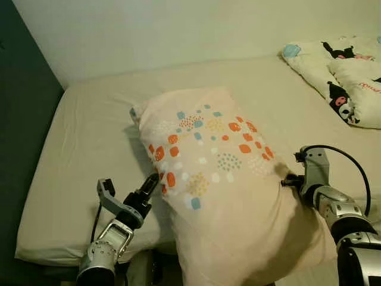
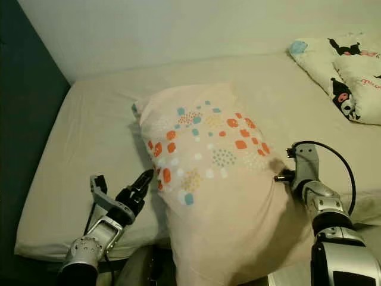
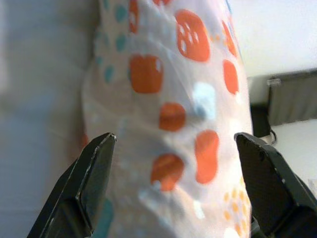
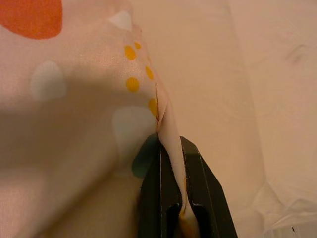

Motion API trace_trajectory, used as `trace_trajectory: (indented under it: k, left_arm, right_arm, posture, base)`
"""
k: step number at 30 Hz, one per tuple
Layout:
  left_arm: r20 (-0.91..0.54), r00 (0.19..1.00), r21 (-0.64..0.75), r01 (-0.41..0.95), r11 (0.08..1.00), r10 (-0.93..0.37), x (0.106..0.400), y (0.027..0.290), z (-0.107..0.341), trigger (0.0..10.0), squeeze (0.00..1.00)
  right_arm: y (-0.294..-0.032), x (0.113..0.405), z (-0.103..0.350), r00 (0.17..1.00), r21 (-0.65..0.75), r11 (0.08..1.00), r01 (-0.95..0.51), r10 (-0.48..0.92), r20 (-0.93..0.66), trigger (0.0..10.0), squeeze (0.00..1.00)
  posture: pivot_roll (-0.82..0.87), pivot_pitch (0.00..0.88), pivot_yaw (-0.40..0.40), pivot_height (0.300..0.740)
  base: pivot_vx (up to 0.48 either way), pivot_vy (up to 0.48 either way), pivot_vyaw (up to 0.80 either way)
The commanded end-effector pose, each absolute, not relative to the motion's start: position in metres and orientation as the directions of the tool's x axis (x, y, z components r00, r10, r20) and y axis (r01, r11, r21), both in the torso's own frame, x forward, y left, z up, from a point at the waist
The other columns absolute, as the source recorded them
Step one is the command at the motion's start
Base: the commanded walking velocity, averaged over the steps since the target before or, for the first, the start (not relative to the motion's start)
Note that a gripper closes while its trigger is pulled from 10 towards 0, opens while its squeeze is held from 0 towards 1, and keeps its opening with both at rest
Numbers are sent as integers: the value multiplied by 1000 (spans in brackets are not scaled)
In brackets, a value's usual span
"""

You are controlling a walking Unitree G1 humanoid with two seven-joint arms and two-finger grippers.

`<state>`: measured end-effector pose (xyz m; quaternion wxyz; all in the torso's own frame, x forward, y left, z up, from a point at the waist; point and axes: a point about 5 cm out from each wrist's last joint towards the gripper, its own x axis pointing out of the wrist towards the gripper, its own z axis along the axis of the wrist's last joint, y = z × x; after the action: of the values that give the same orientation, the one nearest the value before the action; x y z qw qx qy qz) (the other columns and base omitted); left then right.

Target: Clean up the room

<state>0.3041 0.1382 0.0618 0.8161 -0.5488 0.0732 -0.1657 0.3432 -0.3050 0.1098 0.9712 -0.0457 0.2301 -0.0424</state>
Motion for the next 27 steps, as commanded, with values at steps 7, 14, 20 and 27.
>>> trace_trajectory:
  k: [7, 14, 20, 27]
  left_arm:
    - [19, 815, -847, 321, 424, -579, 283, 84, 49, 10000, 1000]
    - [-34, 795, -812, 331, 481, -605, 281, 69, 40, 10000, 686]
    - [-20, 844, -875, 244, 417, -536, 290, 70, 45, 10000, 0]
    - [-8, 855, -910, 208, 357, -519, 292, 64, 46, 10000, 0]
  right_arm:
    - [-313, 343, 115, 899, -110, 987, 113, -149, -412, 0, 0]
    - [-303, 350, 120, 915, -86, 993, 79, -107, -389, 0, 0]
    - [-299, 353, 121, 921, -54, 996, 65, -81, -381, 0, 0]
    - [-296, 352, 118, 920, -45, 998, 53, -66, -386, 0, 0]
  posture:
    - [-96, 252, 14, 606]
    - [-103, 255, 13, 606]
    - [-105, 255, 15, 606]
    - [-108, 255, 17, 606]
  base:
    - [0, 0, 0]
    - [0, 0, 0]
    - [0, 0, 0]
    - [0, 0, 0]
